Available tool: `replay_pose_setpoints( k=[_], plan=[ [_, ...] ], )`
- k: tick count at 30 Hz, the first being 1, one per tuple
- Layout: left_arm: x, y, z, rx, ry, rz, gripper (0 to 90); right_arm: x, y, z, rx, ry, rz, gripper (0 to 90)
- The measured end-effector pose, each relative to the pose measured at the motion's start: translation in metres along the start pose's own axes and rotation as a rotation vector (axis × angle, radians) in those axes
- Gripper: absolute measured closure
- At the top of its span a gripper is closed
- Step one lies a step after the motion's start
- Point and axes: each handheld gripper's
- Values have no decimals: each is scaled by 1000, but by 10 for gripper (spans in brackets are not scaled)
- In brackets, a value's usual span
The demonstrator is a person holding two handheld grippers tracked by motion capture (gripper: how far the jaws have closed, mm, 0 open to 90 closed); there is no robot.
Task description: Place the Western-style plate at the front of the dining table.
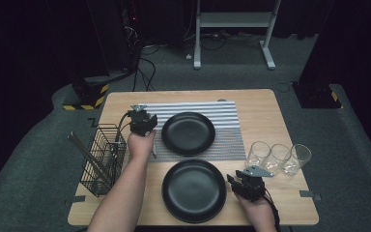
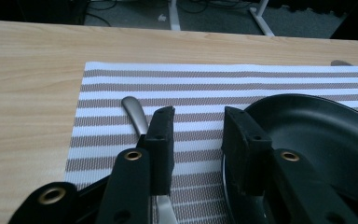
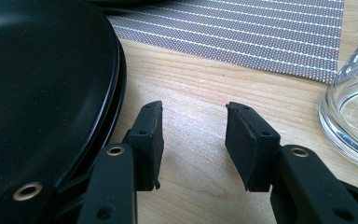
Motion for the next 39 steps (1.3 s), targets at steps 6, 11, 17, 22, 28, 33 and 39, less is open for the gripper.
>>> replay_pose_setpoints(
  k=[6,11,17,22,28,33,39],
  plan=[
    [-14,9,-2,6,9,-26,611,0,0,0,-3,1,3,562],
    [-20,17,-6,11,23,-25,605,1,0,0,-5,1,4,562],
    [-28,27,-7,32,20,-23,595,1,-1,-1,-5,-4,5,562],
    [-32,36,-7,57,18,-13,596,2,-1,0,-5,-7,11,564],
    [-35,47,-7,69,18,-3,589,2,-1,-1,-2,-10,11,564],
    [-37,55,-8,83,17,2,578,2,-1,-1,-2,-11,11,564],
    [-38,66,-7,93,18,12,563,2,-1,-1,-2,-10,11,564]
  ],
)
Point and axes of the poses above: each handheld gripper's, and its own axes: x roughly forward along the jaws, y roughly out of its underside, z roughly to its left, and after that the axes turned 7 degrees about -y, right-handed
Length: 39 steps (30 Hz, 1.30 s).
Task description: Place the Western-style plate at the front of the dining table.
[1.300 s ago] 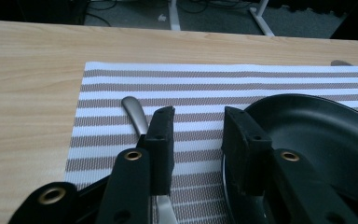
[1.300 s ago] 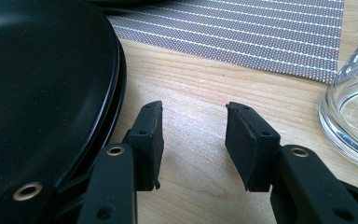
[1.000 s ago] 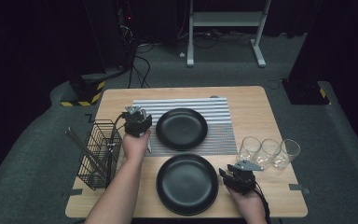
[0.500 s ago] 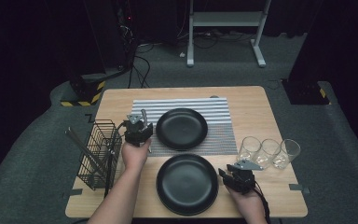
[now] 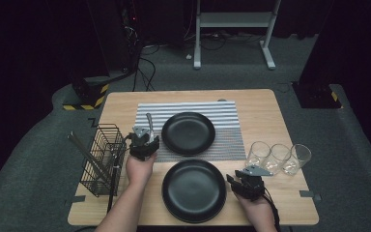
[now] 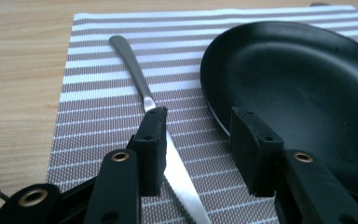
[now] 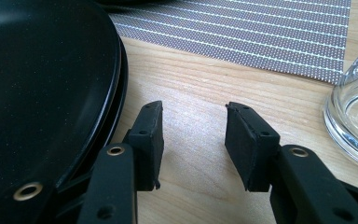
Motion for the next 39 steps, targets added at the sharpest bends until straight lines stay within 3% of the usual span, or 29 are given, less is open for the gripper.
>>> replay_pose_setpoints(
  k=[20,39],
  plan=[
    [10,27,0,1,-7,52,534,0,0,0,-2,0,1,565],
    [17,37,3,4,-13,78,532,0,0,0,-3,2,1,566]
  ],
)
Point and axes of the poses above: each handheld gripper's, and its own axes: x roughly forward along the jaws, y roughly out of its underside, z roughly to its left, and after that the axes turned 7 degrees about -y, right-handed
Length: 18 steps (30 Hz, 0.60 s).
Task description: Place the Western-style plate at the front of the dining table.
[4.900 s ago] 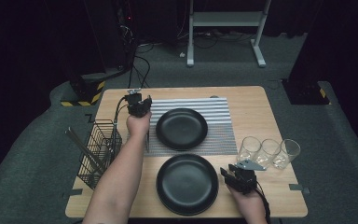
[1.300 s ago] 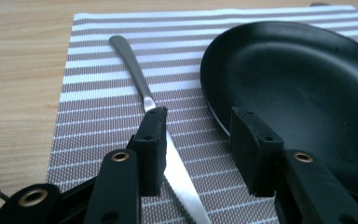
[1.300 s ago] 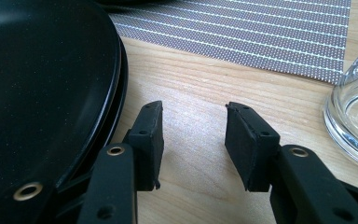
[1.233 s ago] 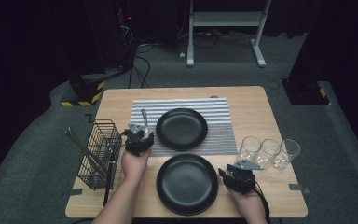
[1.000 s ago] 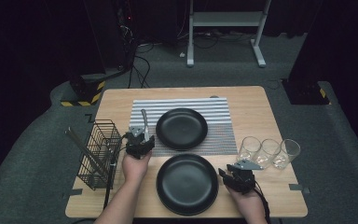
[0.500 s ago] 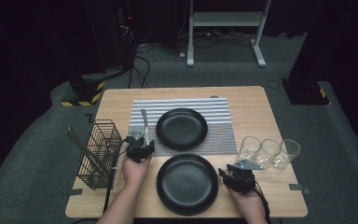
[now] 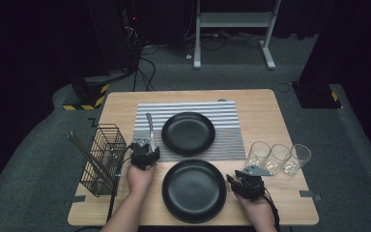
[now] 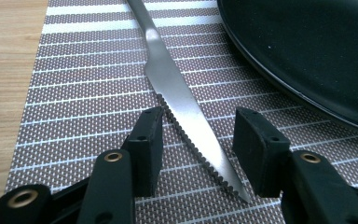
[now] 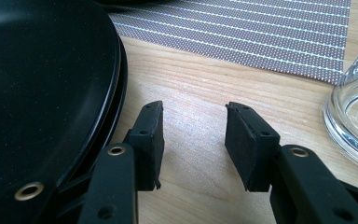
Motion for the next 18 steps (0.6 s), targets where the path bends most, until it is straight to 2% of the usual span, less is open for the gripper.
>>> replay_pose_setpoints(
  k=[4,11,18],
  plan=[
    [-1,1,1,-3,-3,-3,571,0,0,0,0,0,0,566],
    [-3,3,0,15,-20,-8,649,0,0,0,1,0,0,566],
    [-4,5,2,6,-28,-10,676,0,0,0,2,-1,-1,566]
  ],
)
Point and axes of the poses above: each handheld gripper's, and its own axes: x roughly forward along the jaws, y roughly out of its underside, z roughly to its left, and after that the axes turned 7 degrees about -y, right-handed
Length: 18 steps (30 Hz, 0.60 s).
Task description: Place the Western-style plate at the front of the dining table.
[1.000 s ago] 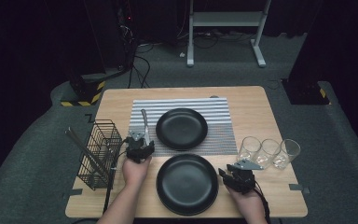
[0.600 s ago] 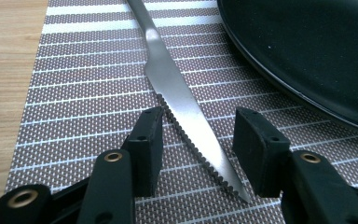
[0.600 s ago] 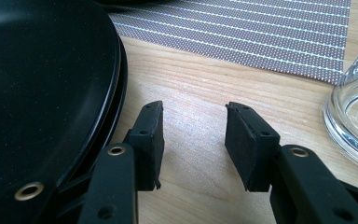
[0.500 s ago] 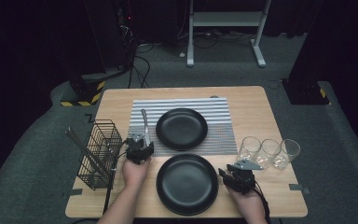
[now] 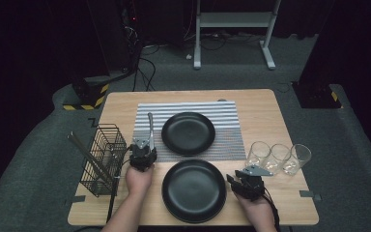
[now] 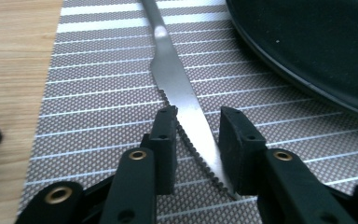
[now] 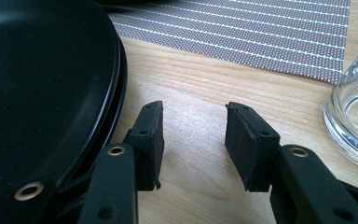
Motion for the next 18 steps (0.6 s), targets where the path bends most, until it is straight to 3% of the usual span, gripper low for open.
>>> replay_pose_setpoints(
  k=[6,18],
  plan=[
    [-1,2,6,-48,8,1,705,0,0,0,-1,0,0,565],
    [-1,2,5,-56,-10,-3,731,0,0,0,-3,1,1,566]
  ],
)
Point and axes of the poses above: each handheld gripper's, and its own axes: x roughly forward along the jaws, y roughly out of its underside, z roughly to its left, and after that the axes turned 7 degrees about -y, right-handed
